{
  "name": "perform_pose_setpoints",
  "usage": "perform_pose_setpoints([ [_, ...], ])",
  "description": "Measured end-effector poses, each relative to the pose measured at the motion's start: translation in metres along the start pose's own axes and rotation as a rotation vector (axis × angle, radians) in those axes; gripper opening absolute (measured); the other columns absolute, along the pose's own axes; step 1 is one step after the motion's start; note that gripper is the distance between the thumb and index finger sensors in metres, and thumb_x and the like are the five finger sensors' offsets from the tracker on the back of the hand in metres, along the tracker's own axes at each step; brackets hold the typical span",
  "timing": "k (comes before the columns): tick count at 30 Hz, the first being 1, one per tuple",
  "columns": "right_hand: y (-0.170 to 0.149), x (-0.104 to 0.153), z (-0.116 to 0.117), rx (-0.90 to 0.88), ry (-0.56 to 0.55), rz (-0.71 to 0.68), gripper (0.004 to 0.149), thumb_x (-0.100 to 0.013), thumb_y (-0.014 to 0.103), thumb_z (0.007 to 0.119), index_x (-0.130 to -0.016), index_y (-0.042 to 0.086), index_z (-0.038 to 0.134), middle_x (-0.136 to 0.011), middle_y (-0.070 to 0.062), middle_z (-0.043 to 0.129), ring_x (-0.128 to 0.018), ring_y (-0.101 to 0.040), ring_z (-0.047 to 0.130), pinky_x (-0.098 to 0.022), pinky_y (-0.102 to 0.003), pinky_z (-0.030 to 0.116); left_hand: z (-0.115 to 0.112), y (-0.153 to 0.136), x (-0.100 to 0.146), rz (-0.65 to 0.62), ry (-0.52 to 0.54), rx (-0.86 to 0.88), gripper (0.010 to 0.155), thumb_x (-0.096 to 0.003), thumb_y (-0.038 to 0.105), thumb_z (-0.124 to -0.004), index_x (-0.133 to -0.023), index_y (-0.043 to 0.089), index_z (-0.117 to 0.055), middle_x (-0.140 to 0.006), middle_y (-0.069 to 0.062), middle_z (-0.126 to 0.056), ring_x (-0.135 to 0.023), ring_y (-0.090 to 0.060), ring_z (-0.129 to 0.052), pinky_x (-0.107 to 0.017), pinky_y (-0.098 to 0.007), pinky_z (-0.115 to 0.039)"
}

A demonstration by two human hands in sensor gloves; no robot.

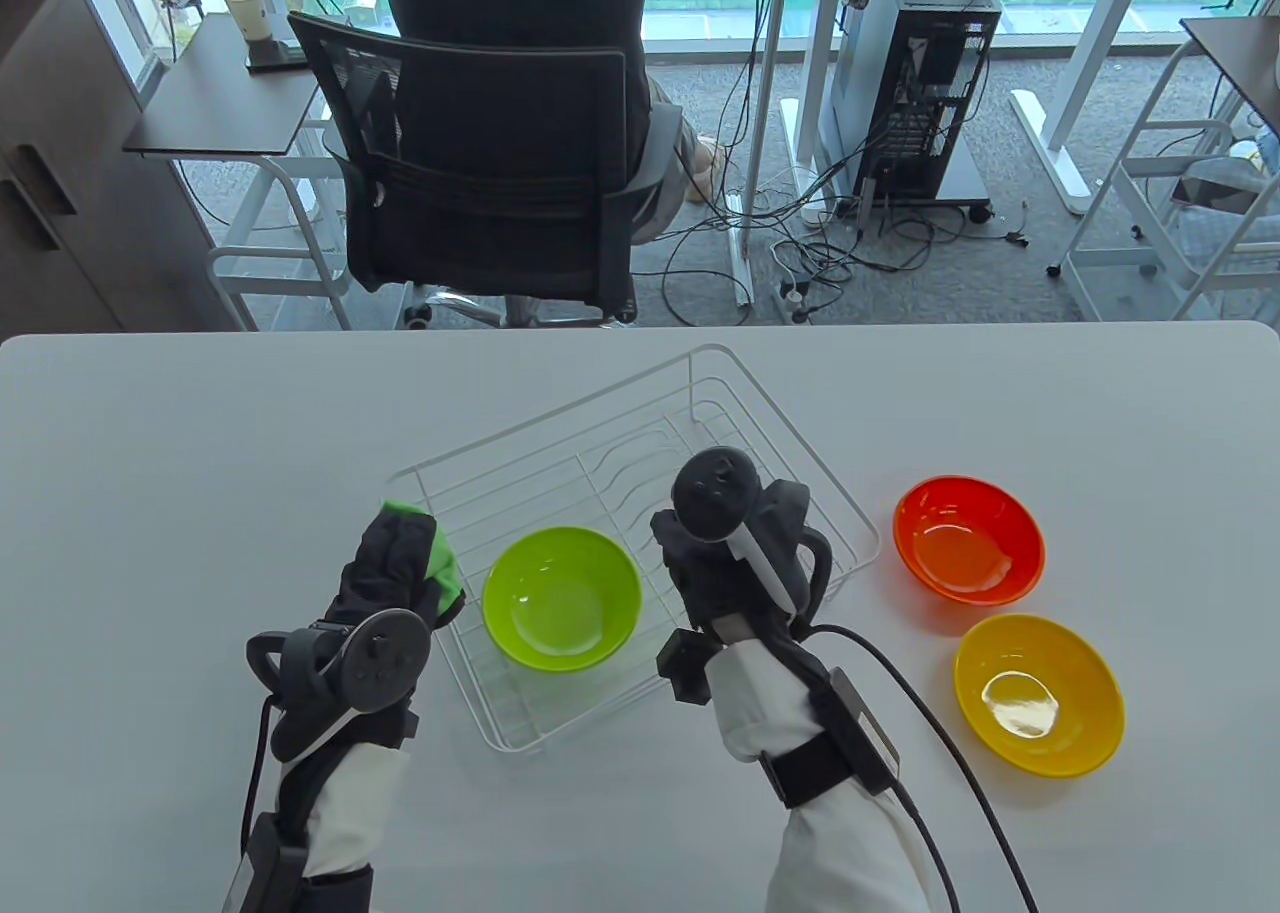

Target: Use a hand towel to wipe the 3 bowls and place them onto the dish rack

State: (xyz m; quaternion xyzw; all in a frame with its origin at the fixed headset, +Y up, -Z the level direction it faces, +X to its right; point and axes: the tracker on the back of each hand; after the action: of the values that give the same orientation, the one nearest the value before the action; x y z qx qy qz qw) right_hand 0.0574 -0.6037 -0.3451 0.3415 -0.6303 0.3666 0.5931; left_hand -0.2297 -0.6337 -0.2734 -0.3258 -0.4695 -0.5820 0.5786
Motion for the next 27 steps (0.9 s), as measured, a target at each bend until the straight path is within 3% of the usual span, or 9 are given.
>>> perform_pose_setpoints([
  [5, -0.024, 0.018, -0.012, 0.007, -0.16, -0.062, 0.056, -0.046, 0.032, 0.082, -0.094, 0.004, 0.079, -0.073, -0.022, 0.094, -0.042, -0.028, 0.11, -0.03, -0.038, 0.091, -0.001, 0.0, 0.0, -0.004, 0.007, 0.003, 0.062, -0.0517, 0.026, -0.083, -0.109, 0.013, -0.062, -0.106, -0.027, -0.069, -0.078, -0.04, -0.096, -0.05, -0.035, -0.092],
  [15, -0.068, 0.032, -0.019, 0.069, -0.273, -0.066, 0.055, -0.046, 0.032, 0.082, -0.094, 0.005, 0.079, -0.076, -0.021, 0.093, -0.051, -0.032, 0.108, -0.036, -0.042, 0.089, -0.002, 0.001, 0.001, -0.01, 0.02, 0.008, 0.062, -0.0518, 0.026, -0.083, -0.109, 0.013, -0.062, -0.106, -0.027, -0.069, -0.078, -0.04, -0.096, -0.049, -0.035, -0.092],
  [21, -0.099, 0.03, -0.024, 0.194, -0.324, 0.005, 0.056, -0.045, 0.032, 0.082, -0.095, 0.007, 0.079, -0.078, -0.021, 0.092, -0.057, -0.033, 0.105, -0.041, -0.045, 0.087, -0.003, 0.0, 0.001, -0.008, 0.031, 0.028, 0.062, -0.0519, 0.026, -0.083, -0.109, 0.013, -0.062, -0.106, -0.028, -0.069, -0.078, -0.04, -0.096, -0.05, -0.035, -0.092],
  [27, -0.147, 0.019, -0.029, 0.295, -0.313, 0.167, 0.056, -0.045, 0.032, 0.083, -0.096, 0.008, 0.077, -0.081, -0.019, 0.09, -0.062, -0.033, 0.104, -0.045, -0.047, 0.086, -0.003, 0.001, 0.002, -0.012, 0.03, 0.036, 0.062, -0.052, 0.026, -0.083, -0.109, 0.013, -0.062, -0.106, -0.027, -0.069, -0.078, -0.04, -0.096, -0.05, -0.035, -0.092],
])
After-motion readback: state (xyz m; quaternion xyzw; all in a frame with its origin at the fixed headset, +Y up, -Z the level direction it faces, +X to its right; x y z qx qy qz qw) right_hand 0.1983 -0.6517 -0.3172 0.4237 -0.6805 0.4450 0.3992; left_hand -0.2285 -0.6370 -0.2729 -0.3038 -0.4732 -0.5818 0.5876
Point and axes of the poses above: the tracker on the back of each hand, its own y axis roughly to the thumb side, its own x axis roughly from the fingertips to the wrist, z = x × y
